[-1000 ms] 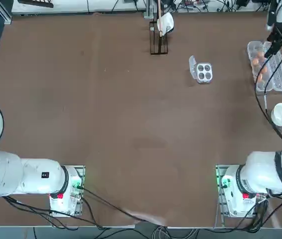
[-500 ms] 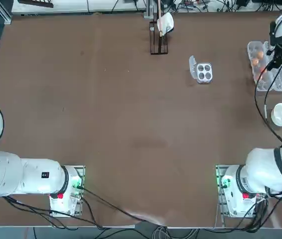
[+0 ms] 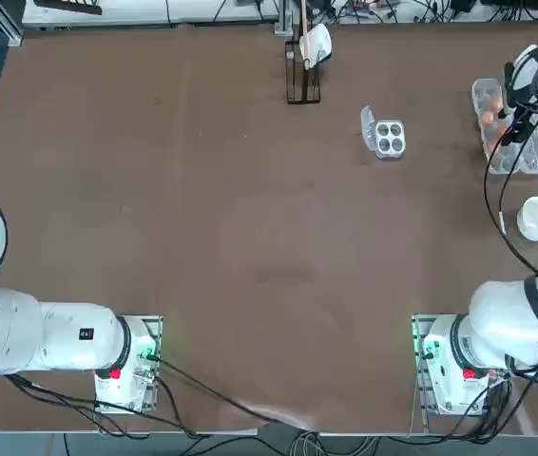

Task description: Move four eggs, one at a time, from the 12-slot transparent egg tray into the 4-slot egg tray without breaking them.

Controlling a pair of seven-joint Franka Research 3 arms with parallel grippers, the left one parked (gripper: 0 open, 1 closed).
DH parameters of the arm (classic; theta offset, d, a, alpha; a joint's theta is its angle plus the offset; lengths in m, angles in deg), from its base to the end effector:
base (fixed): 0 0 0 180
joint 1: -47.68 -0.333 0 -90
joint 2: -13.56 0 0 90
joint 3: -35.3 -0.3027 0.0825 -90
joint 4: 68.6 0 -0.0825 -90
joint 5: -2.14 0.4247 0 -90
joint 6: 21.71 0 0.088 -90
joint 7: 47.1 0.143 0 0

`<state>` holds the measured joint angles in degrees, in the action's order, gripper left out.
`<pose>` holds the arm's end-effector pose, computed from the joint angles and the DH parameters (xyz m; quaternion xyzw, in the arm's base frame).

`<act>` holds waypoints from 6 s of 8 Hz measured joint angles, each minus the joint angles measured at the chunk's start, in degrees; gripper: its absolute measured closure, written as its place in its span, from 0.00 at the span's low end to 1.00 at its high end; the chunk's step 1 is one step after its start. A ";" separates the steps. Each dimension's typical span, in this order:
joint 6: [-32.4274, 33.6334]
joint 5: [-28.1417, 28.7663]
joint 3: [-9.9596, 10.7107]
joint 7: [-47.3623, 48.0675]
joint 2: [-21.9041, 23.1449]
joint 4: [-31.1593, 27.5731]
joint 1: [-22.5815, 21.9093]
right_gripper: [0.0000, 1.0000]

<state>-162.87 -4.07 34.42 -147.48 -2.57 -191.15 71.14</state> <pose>0.5531 -0.2323 0.1974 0.7512 0.6589 -0.0184 0.0347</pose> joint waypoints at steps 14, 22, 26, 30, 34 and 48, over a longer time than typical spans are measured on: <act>-4.81 0.00 0.00 -2.16 -6.34 0.09 1.63 0.16; -6.04 -0.01 0.01 -2.98 -7.29 0.15 2.08 0.42; -4.91 0.47 -0.05 -2.98 -7.24 0.76 2.20 0.42; 6.94 3.44 -0.26 -2.64 -4.32 7.11 2.26 0.42; 20.90 3.71 -1.36 9.55 5.70 7.77 -0.06 0.42; 4.69 4.73 -2.16 83.84 1.35 1.62 -33.95 0.42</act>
<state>-158.18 0.66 32.26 -63.64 -1.21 -189.53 37.19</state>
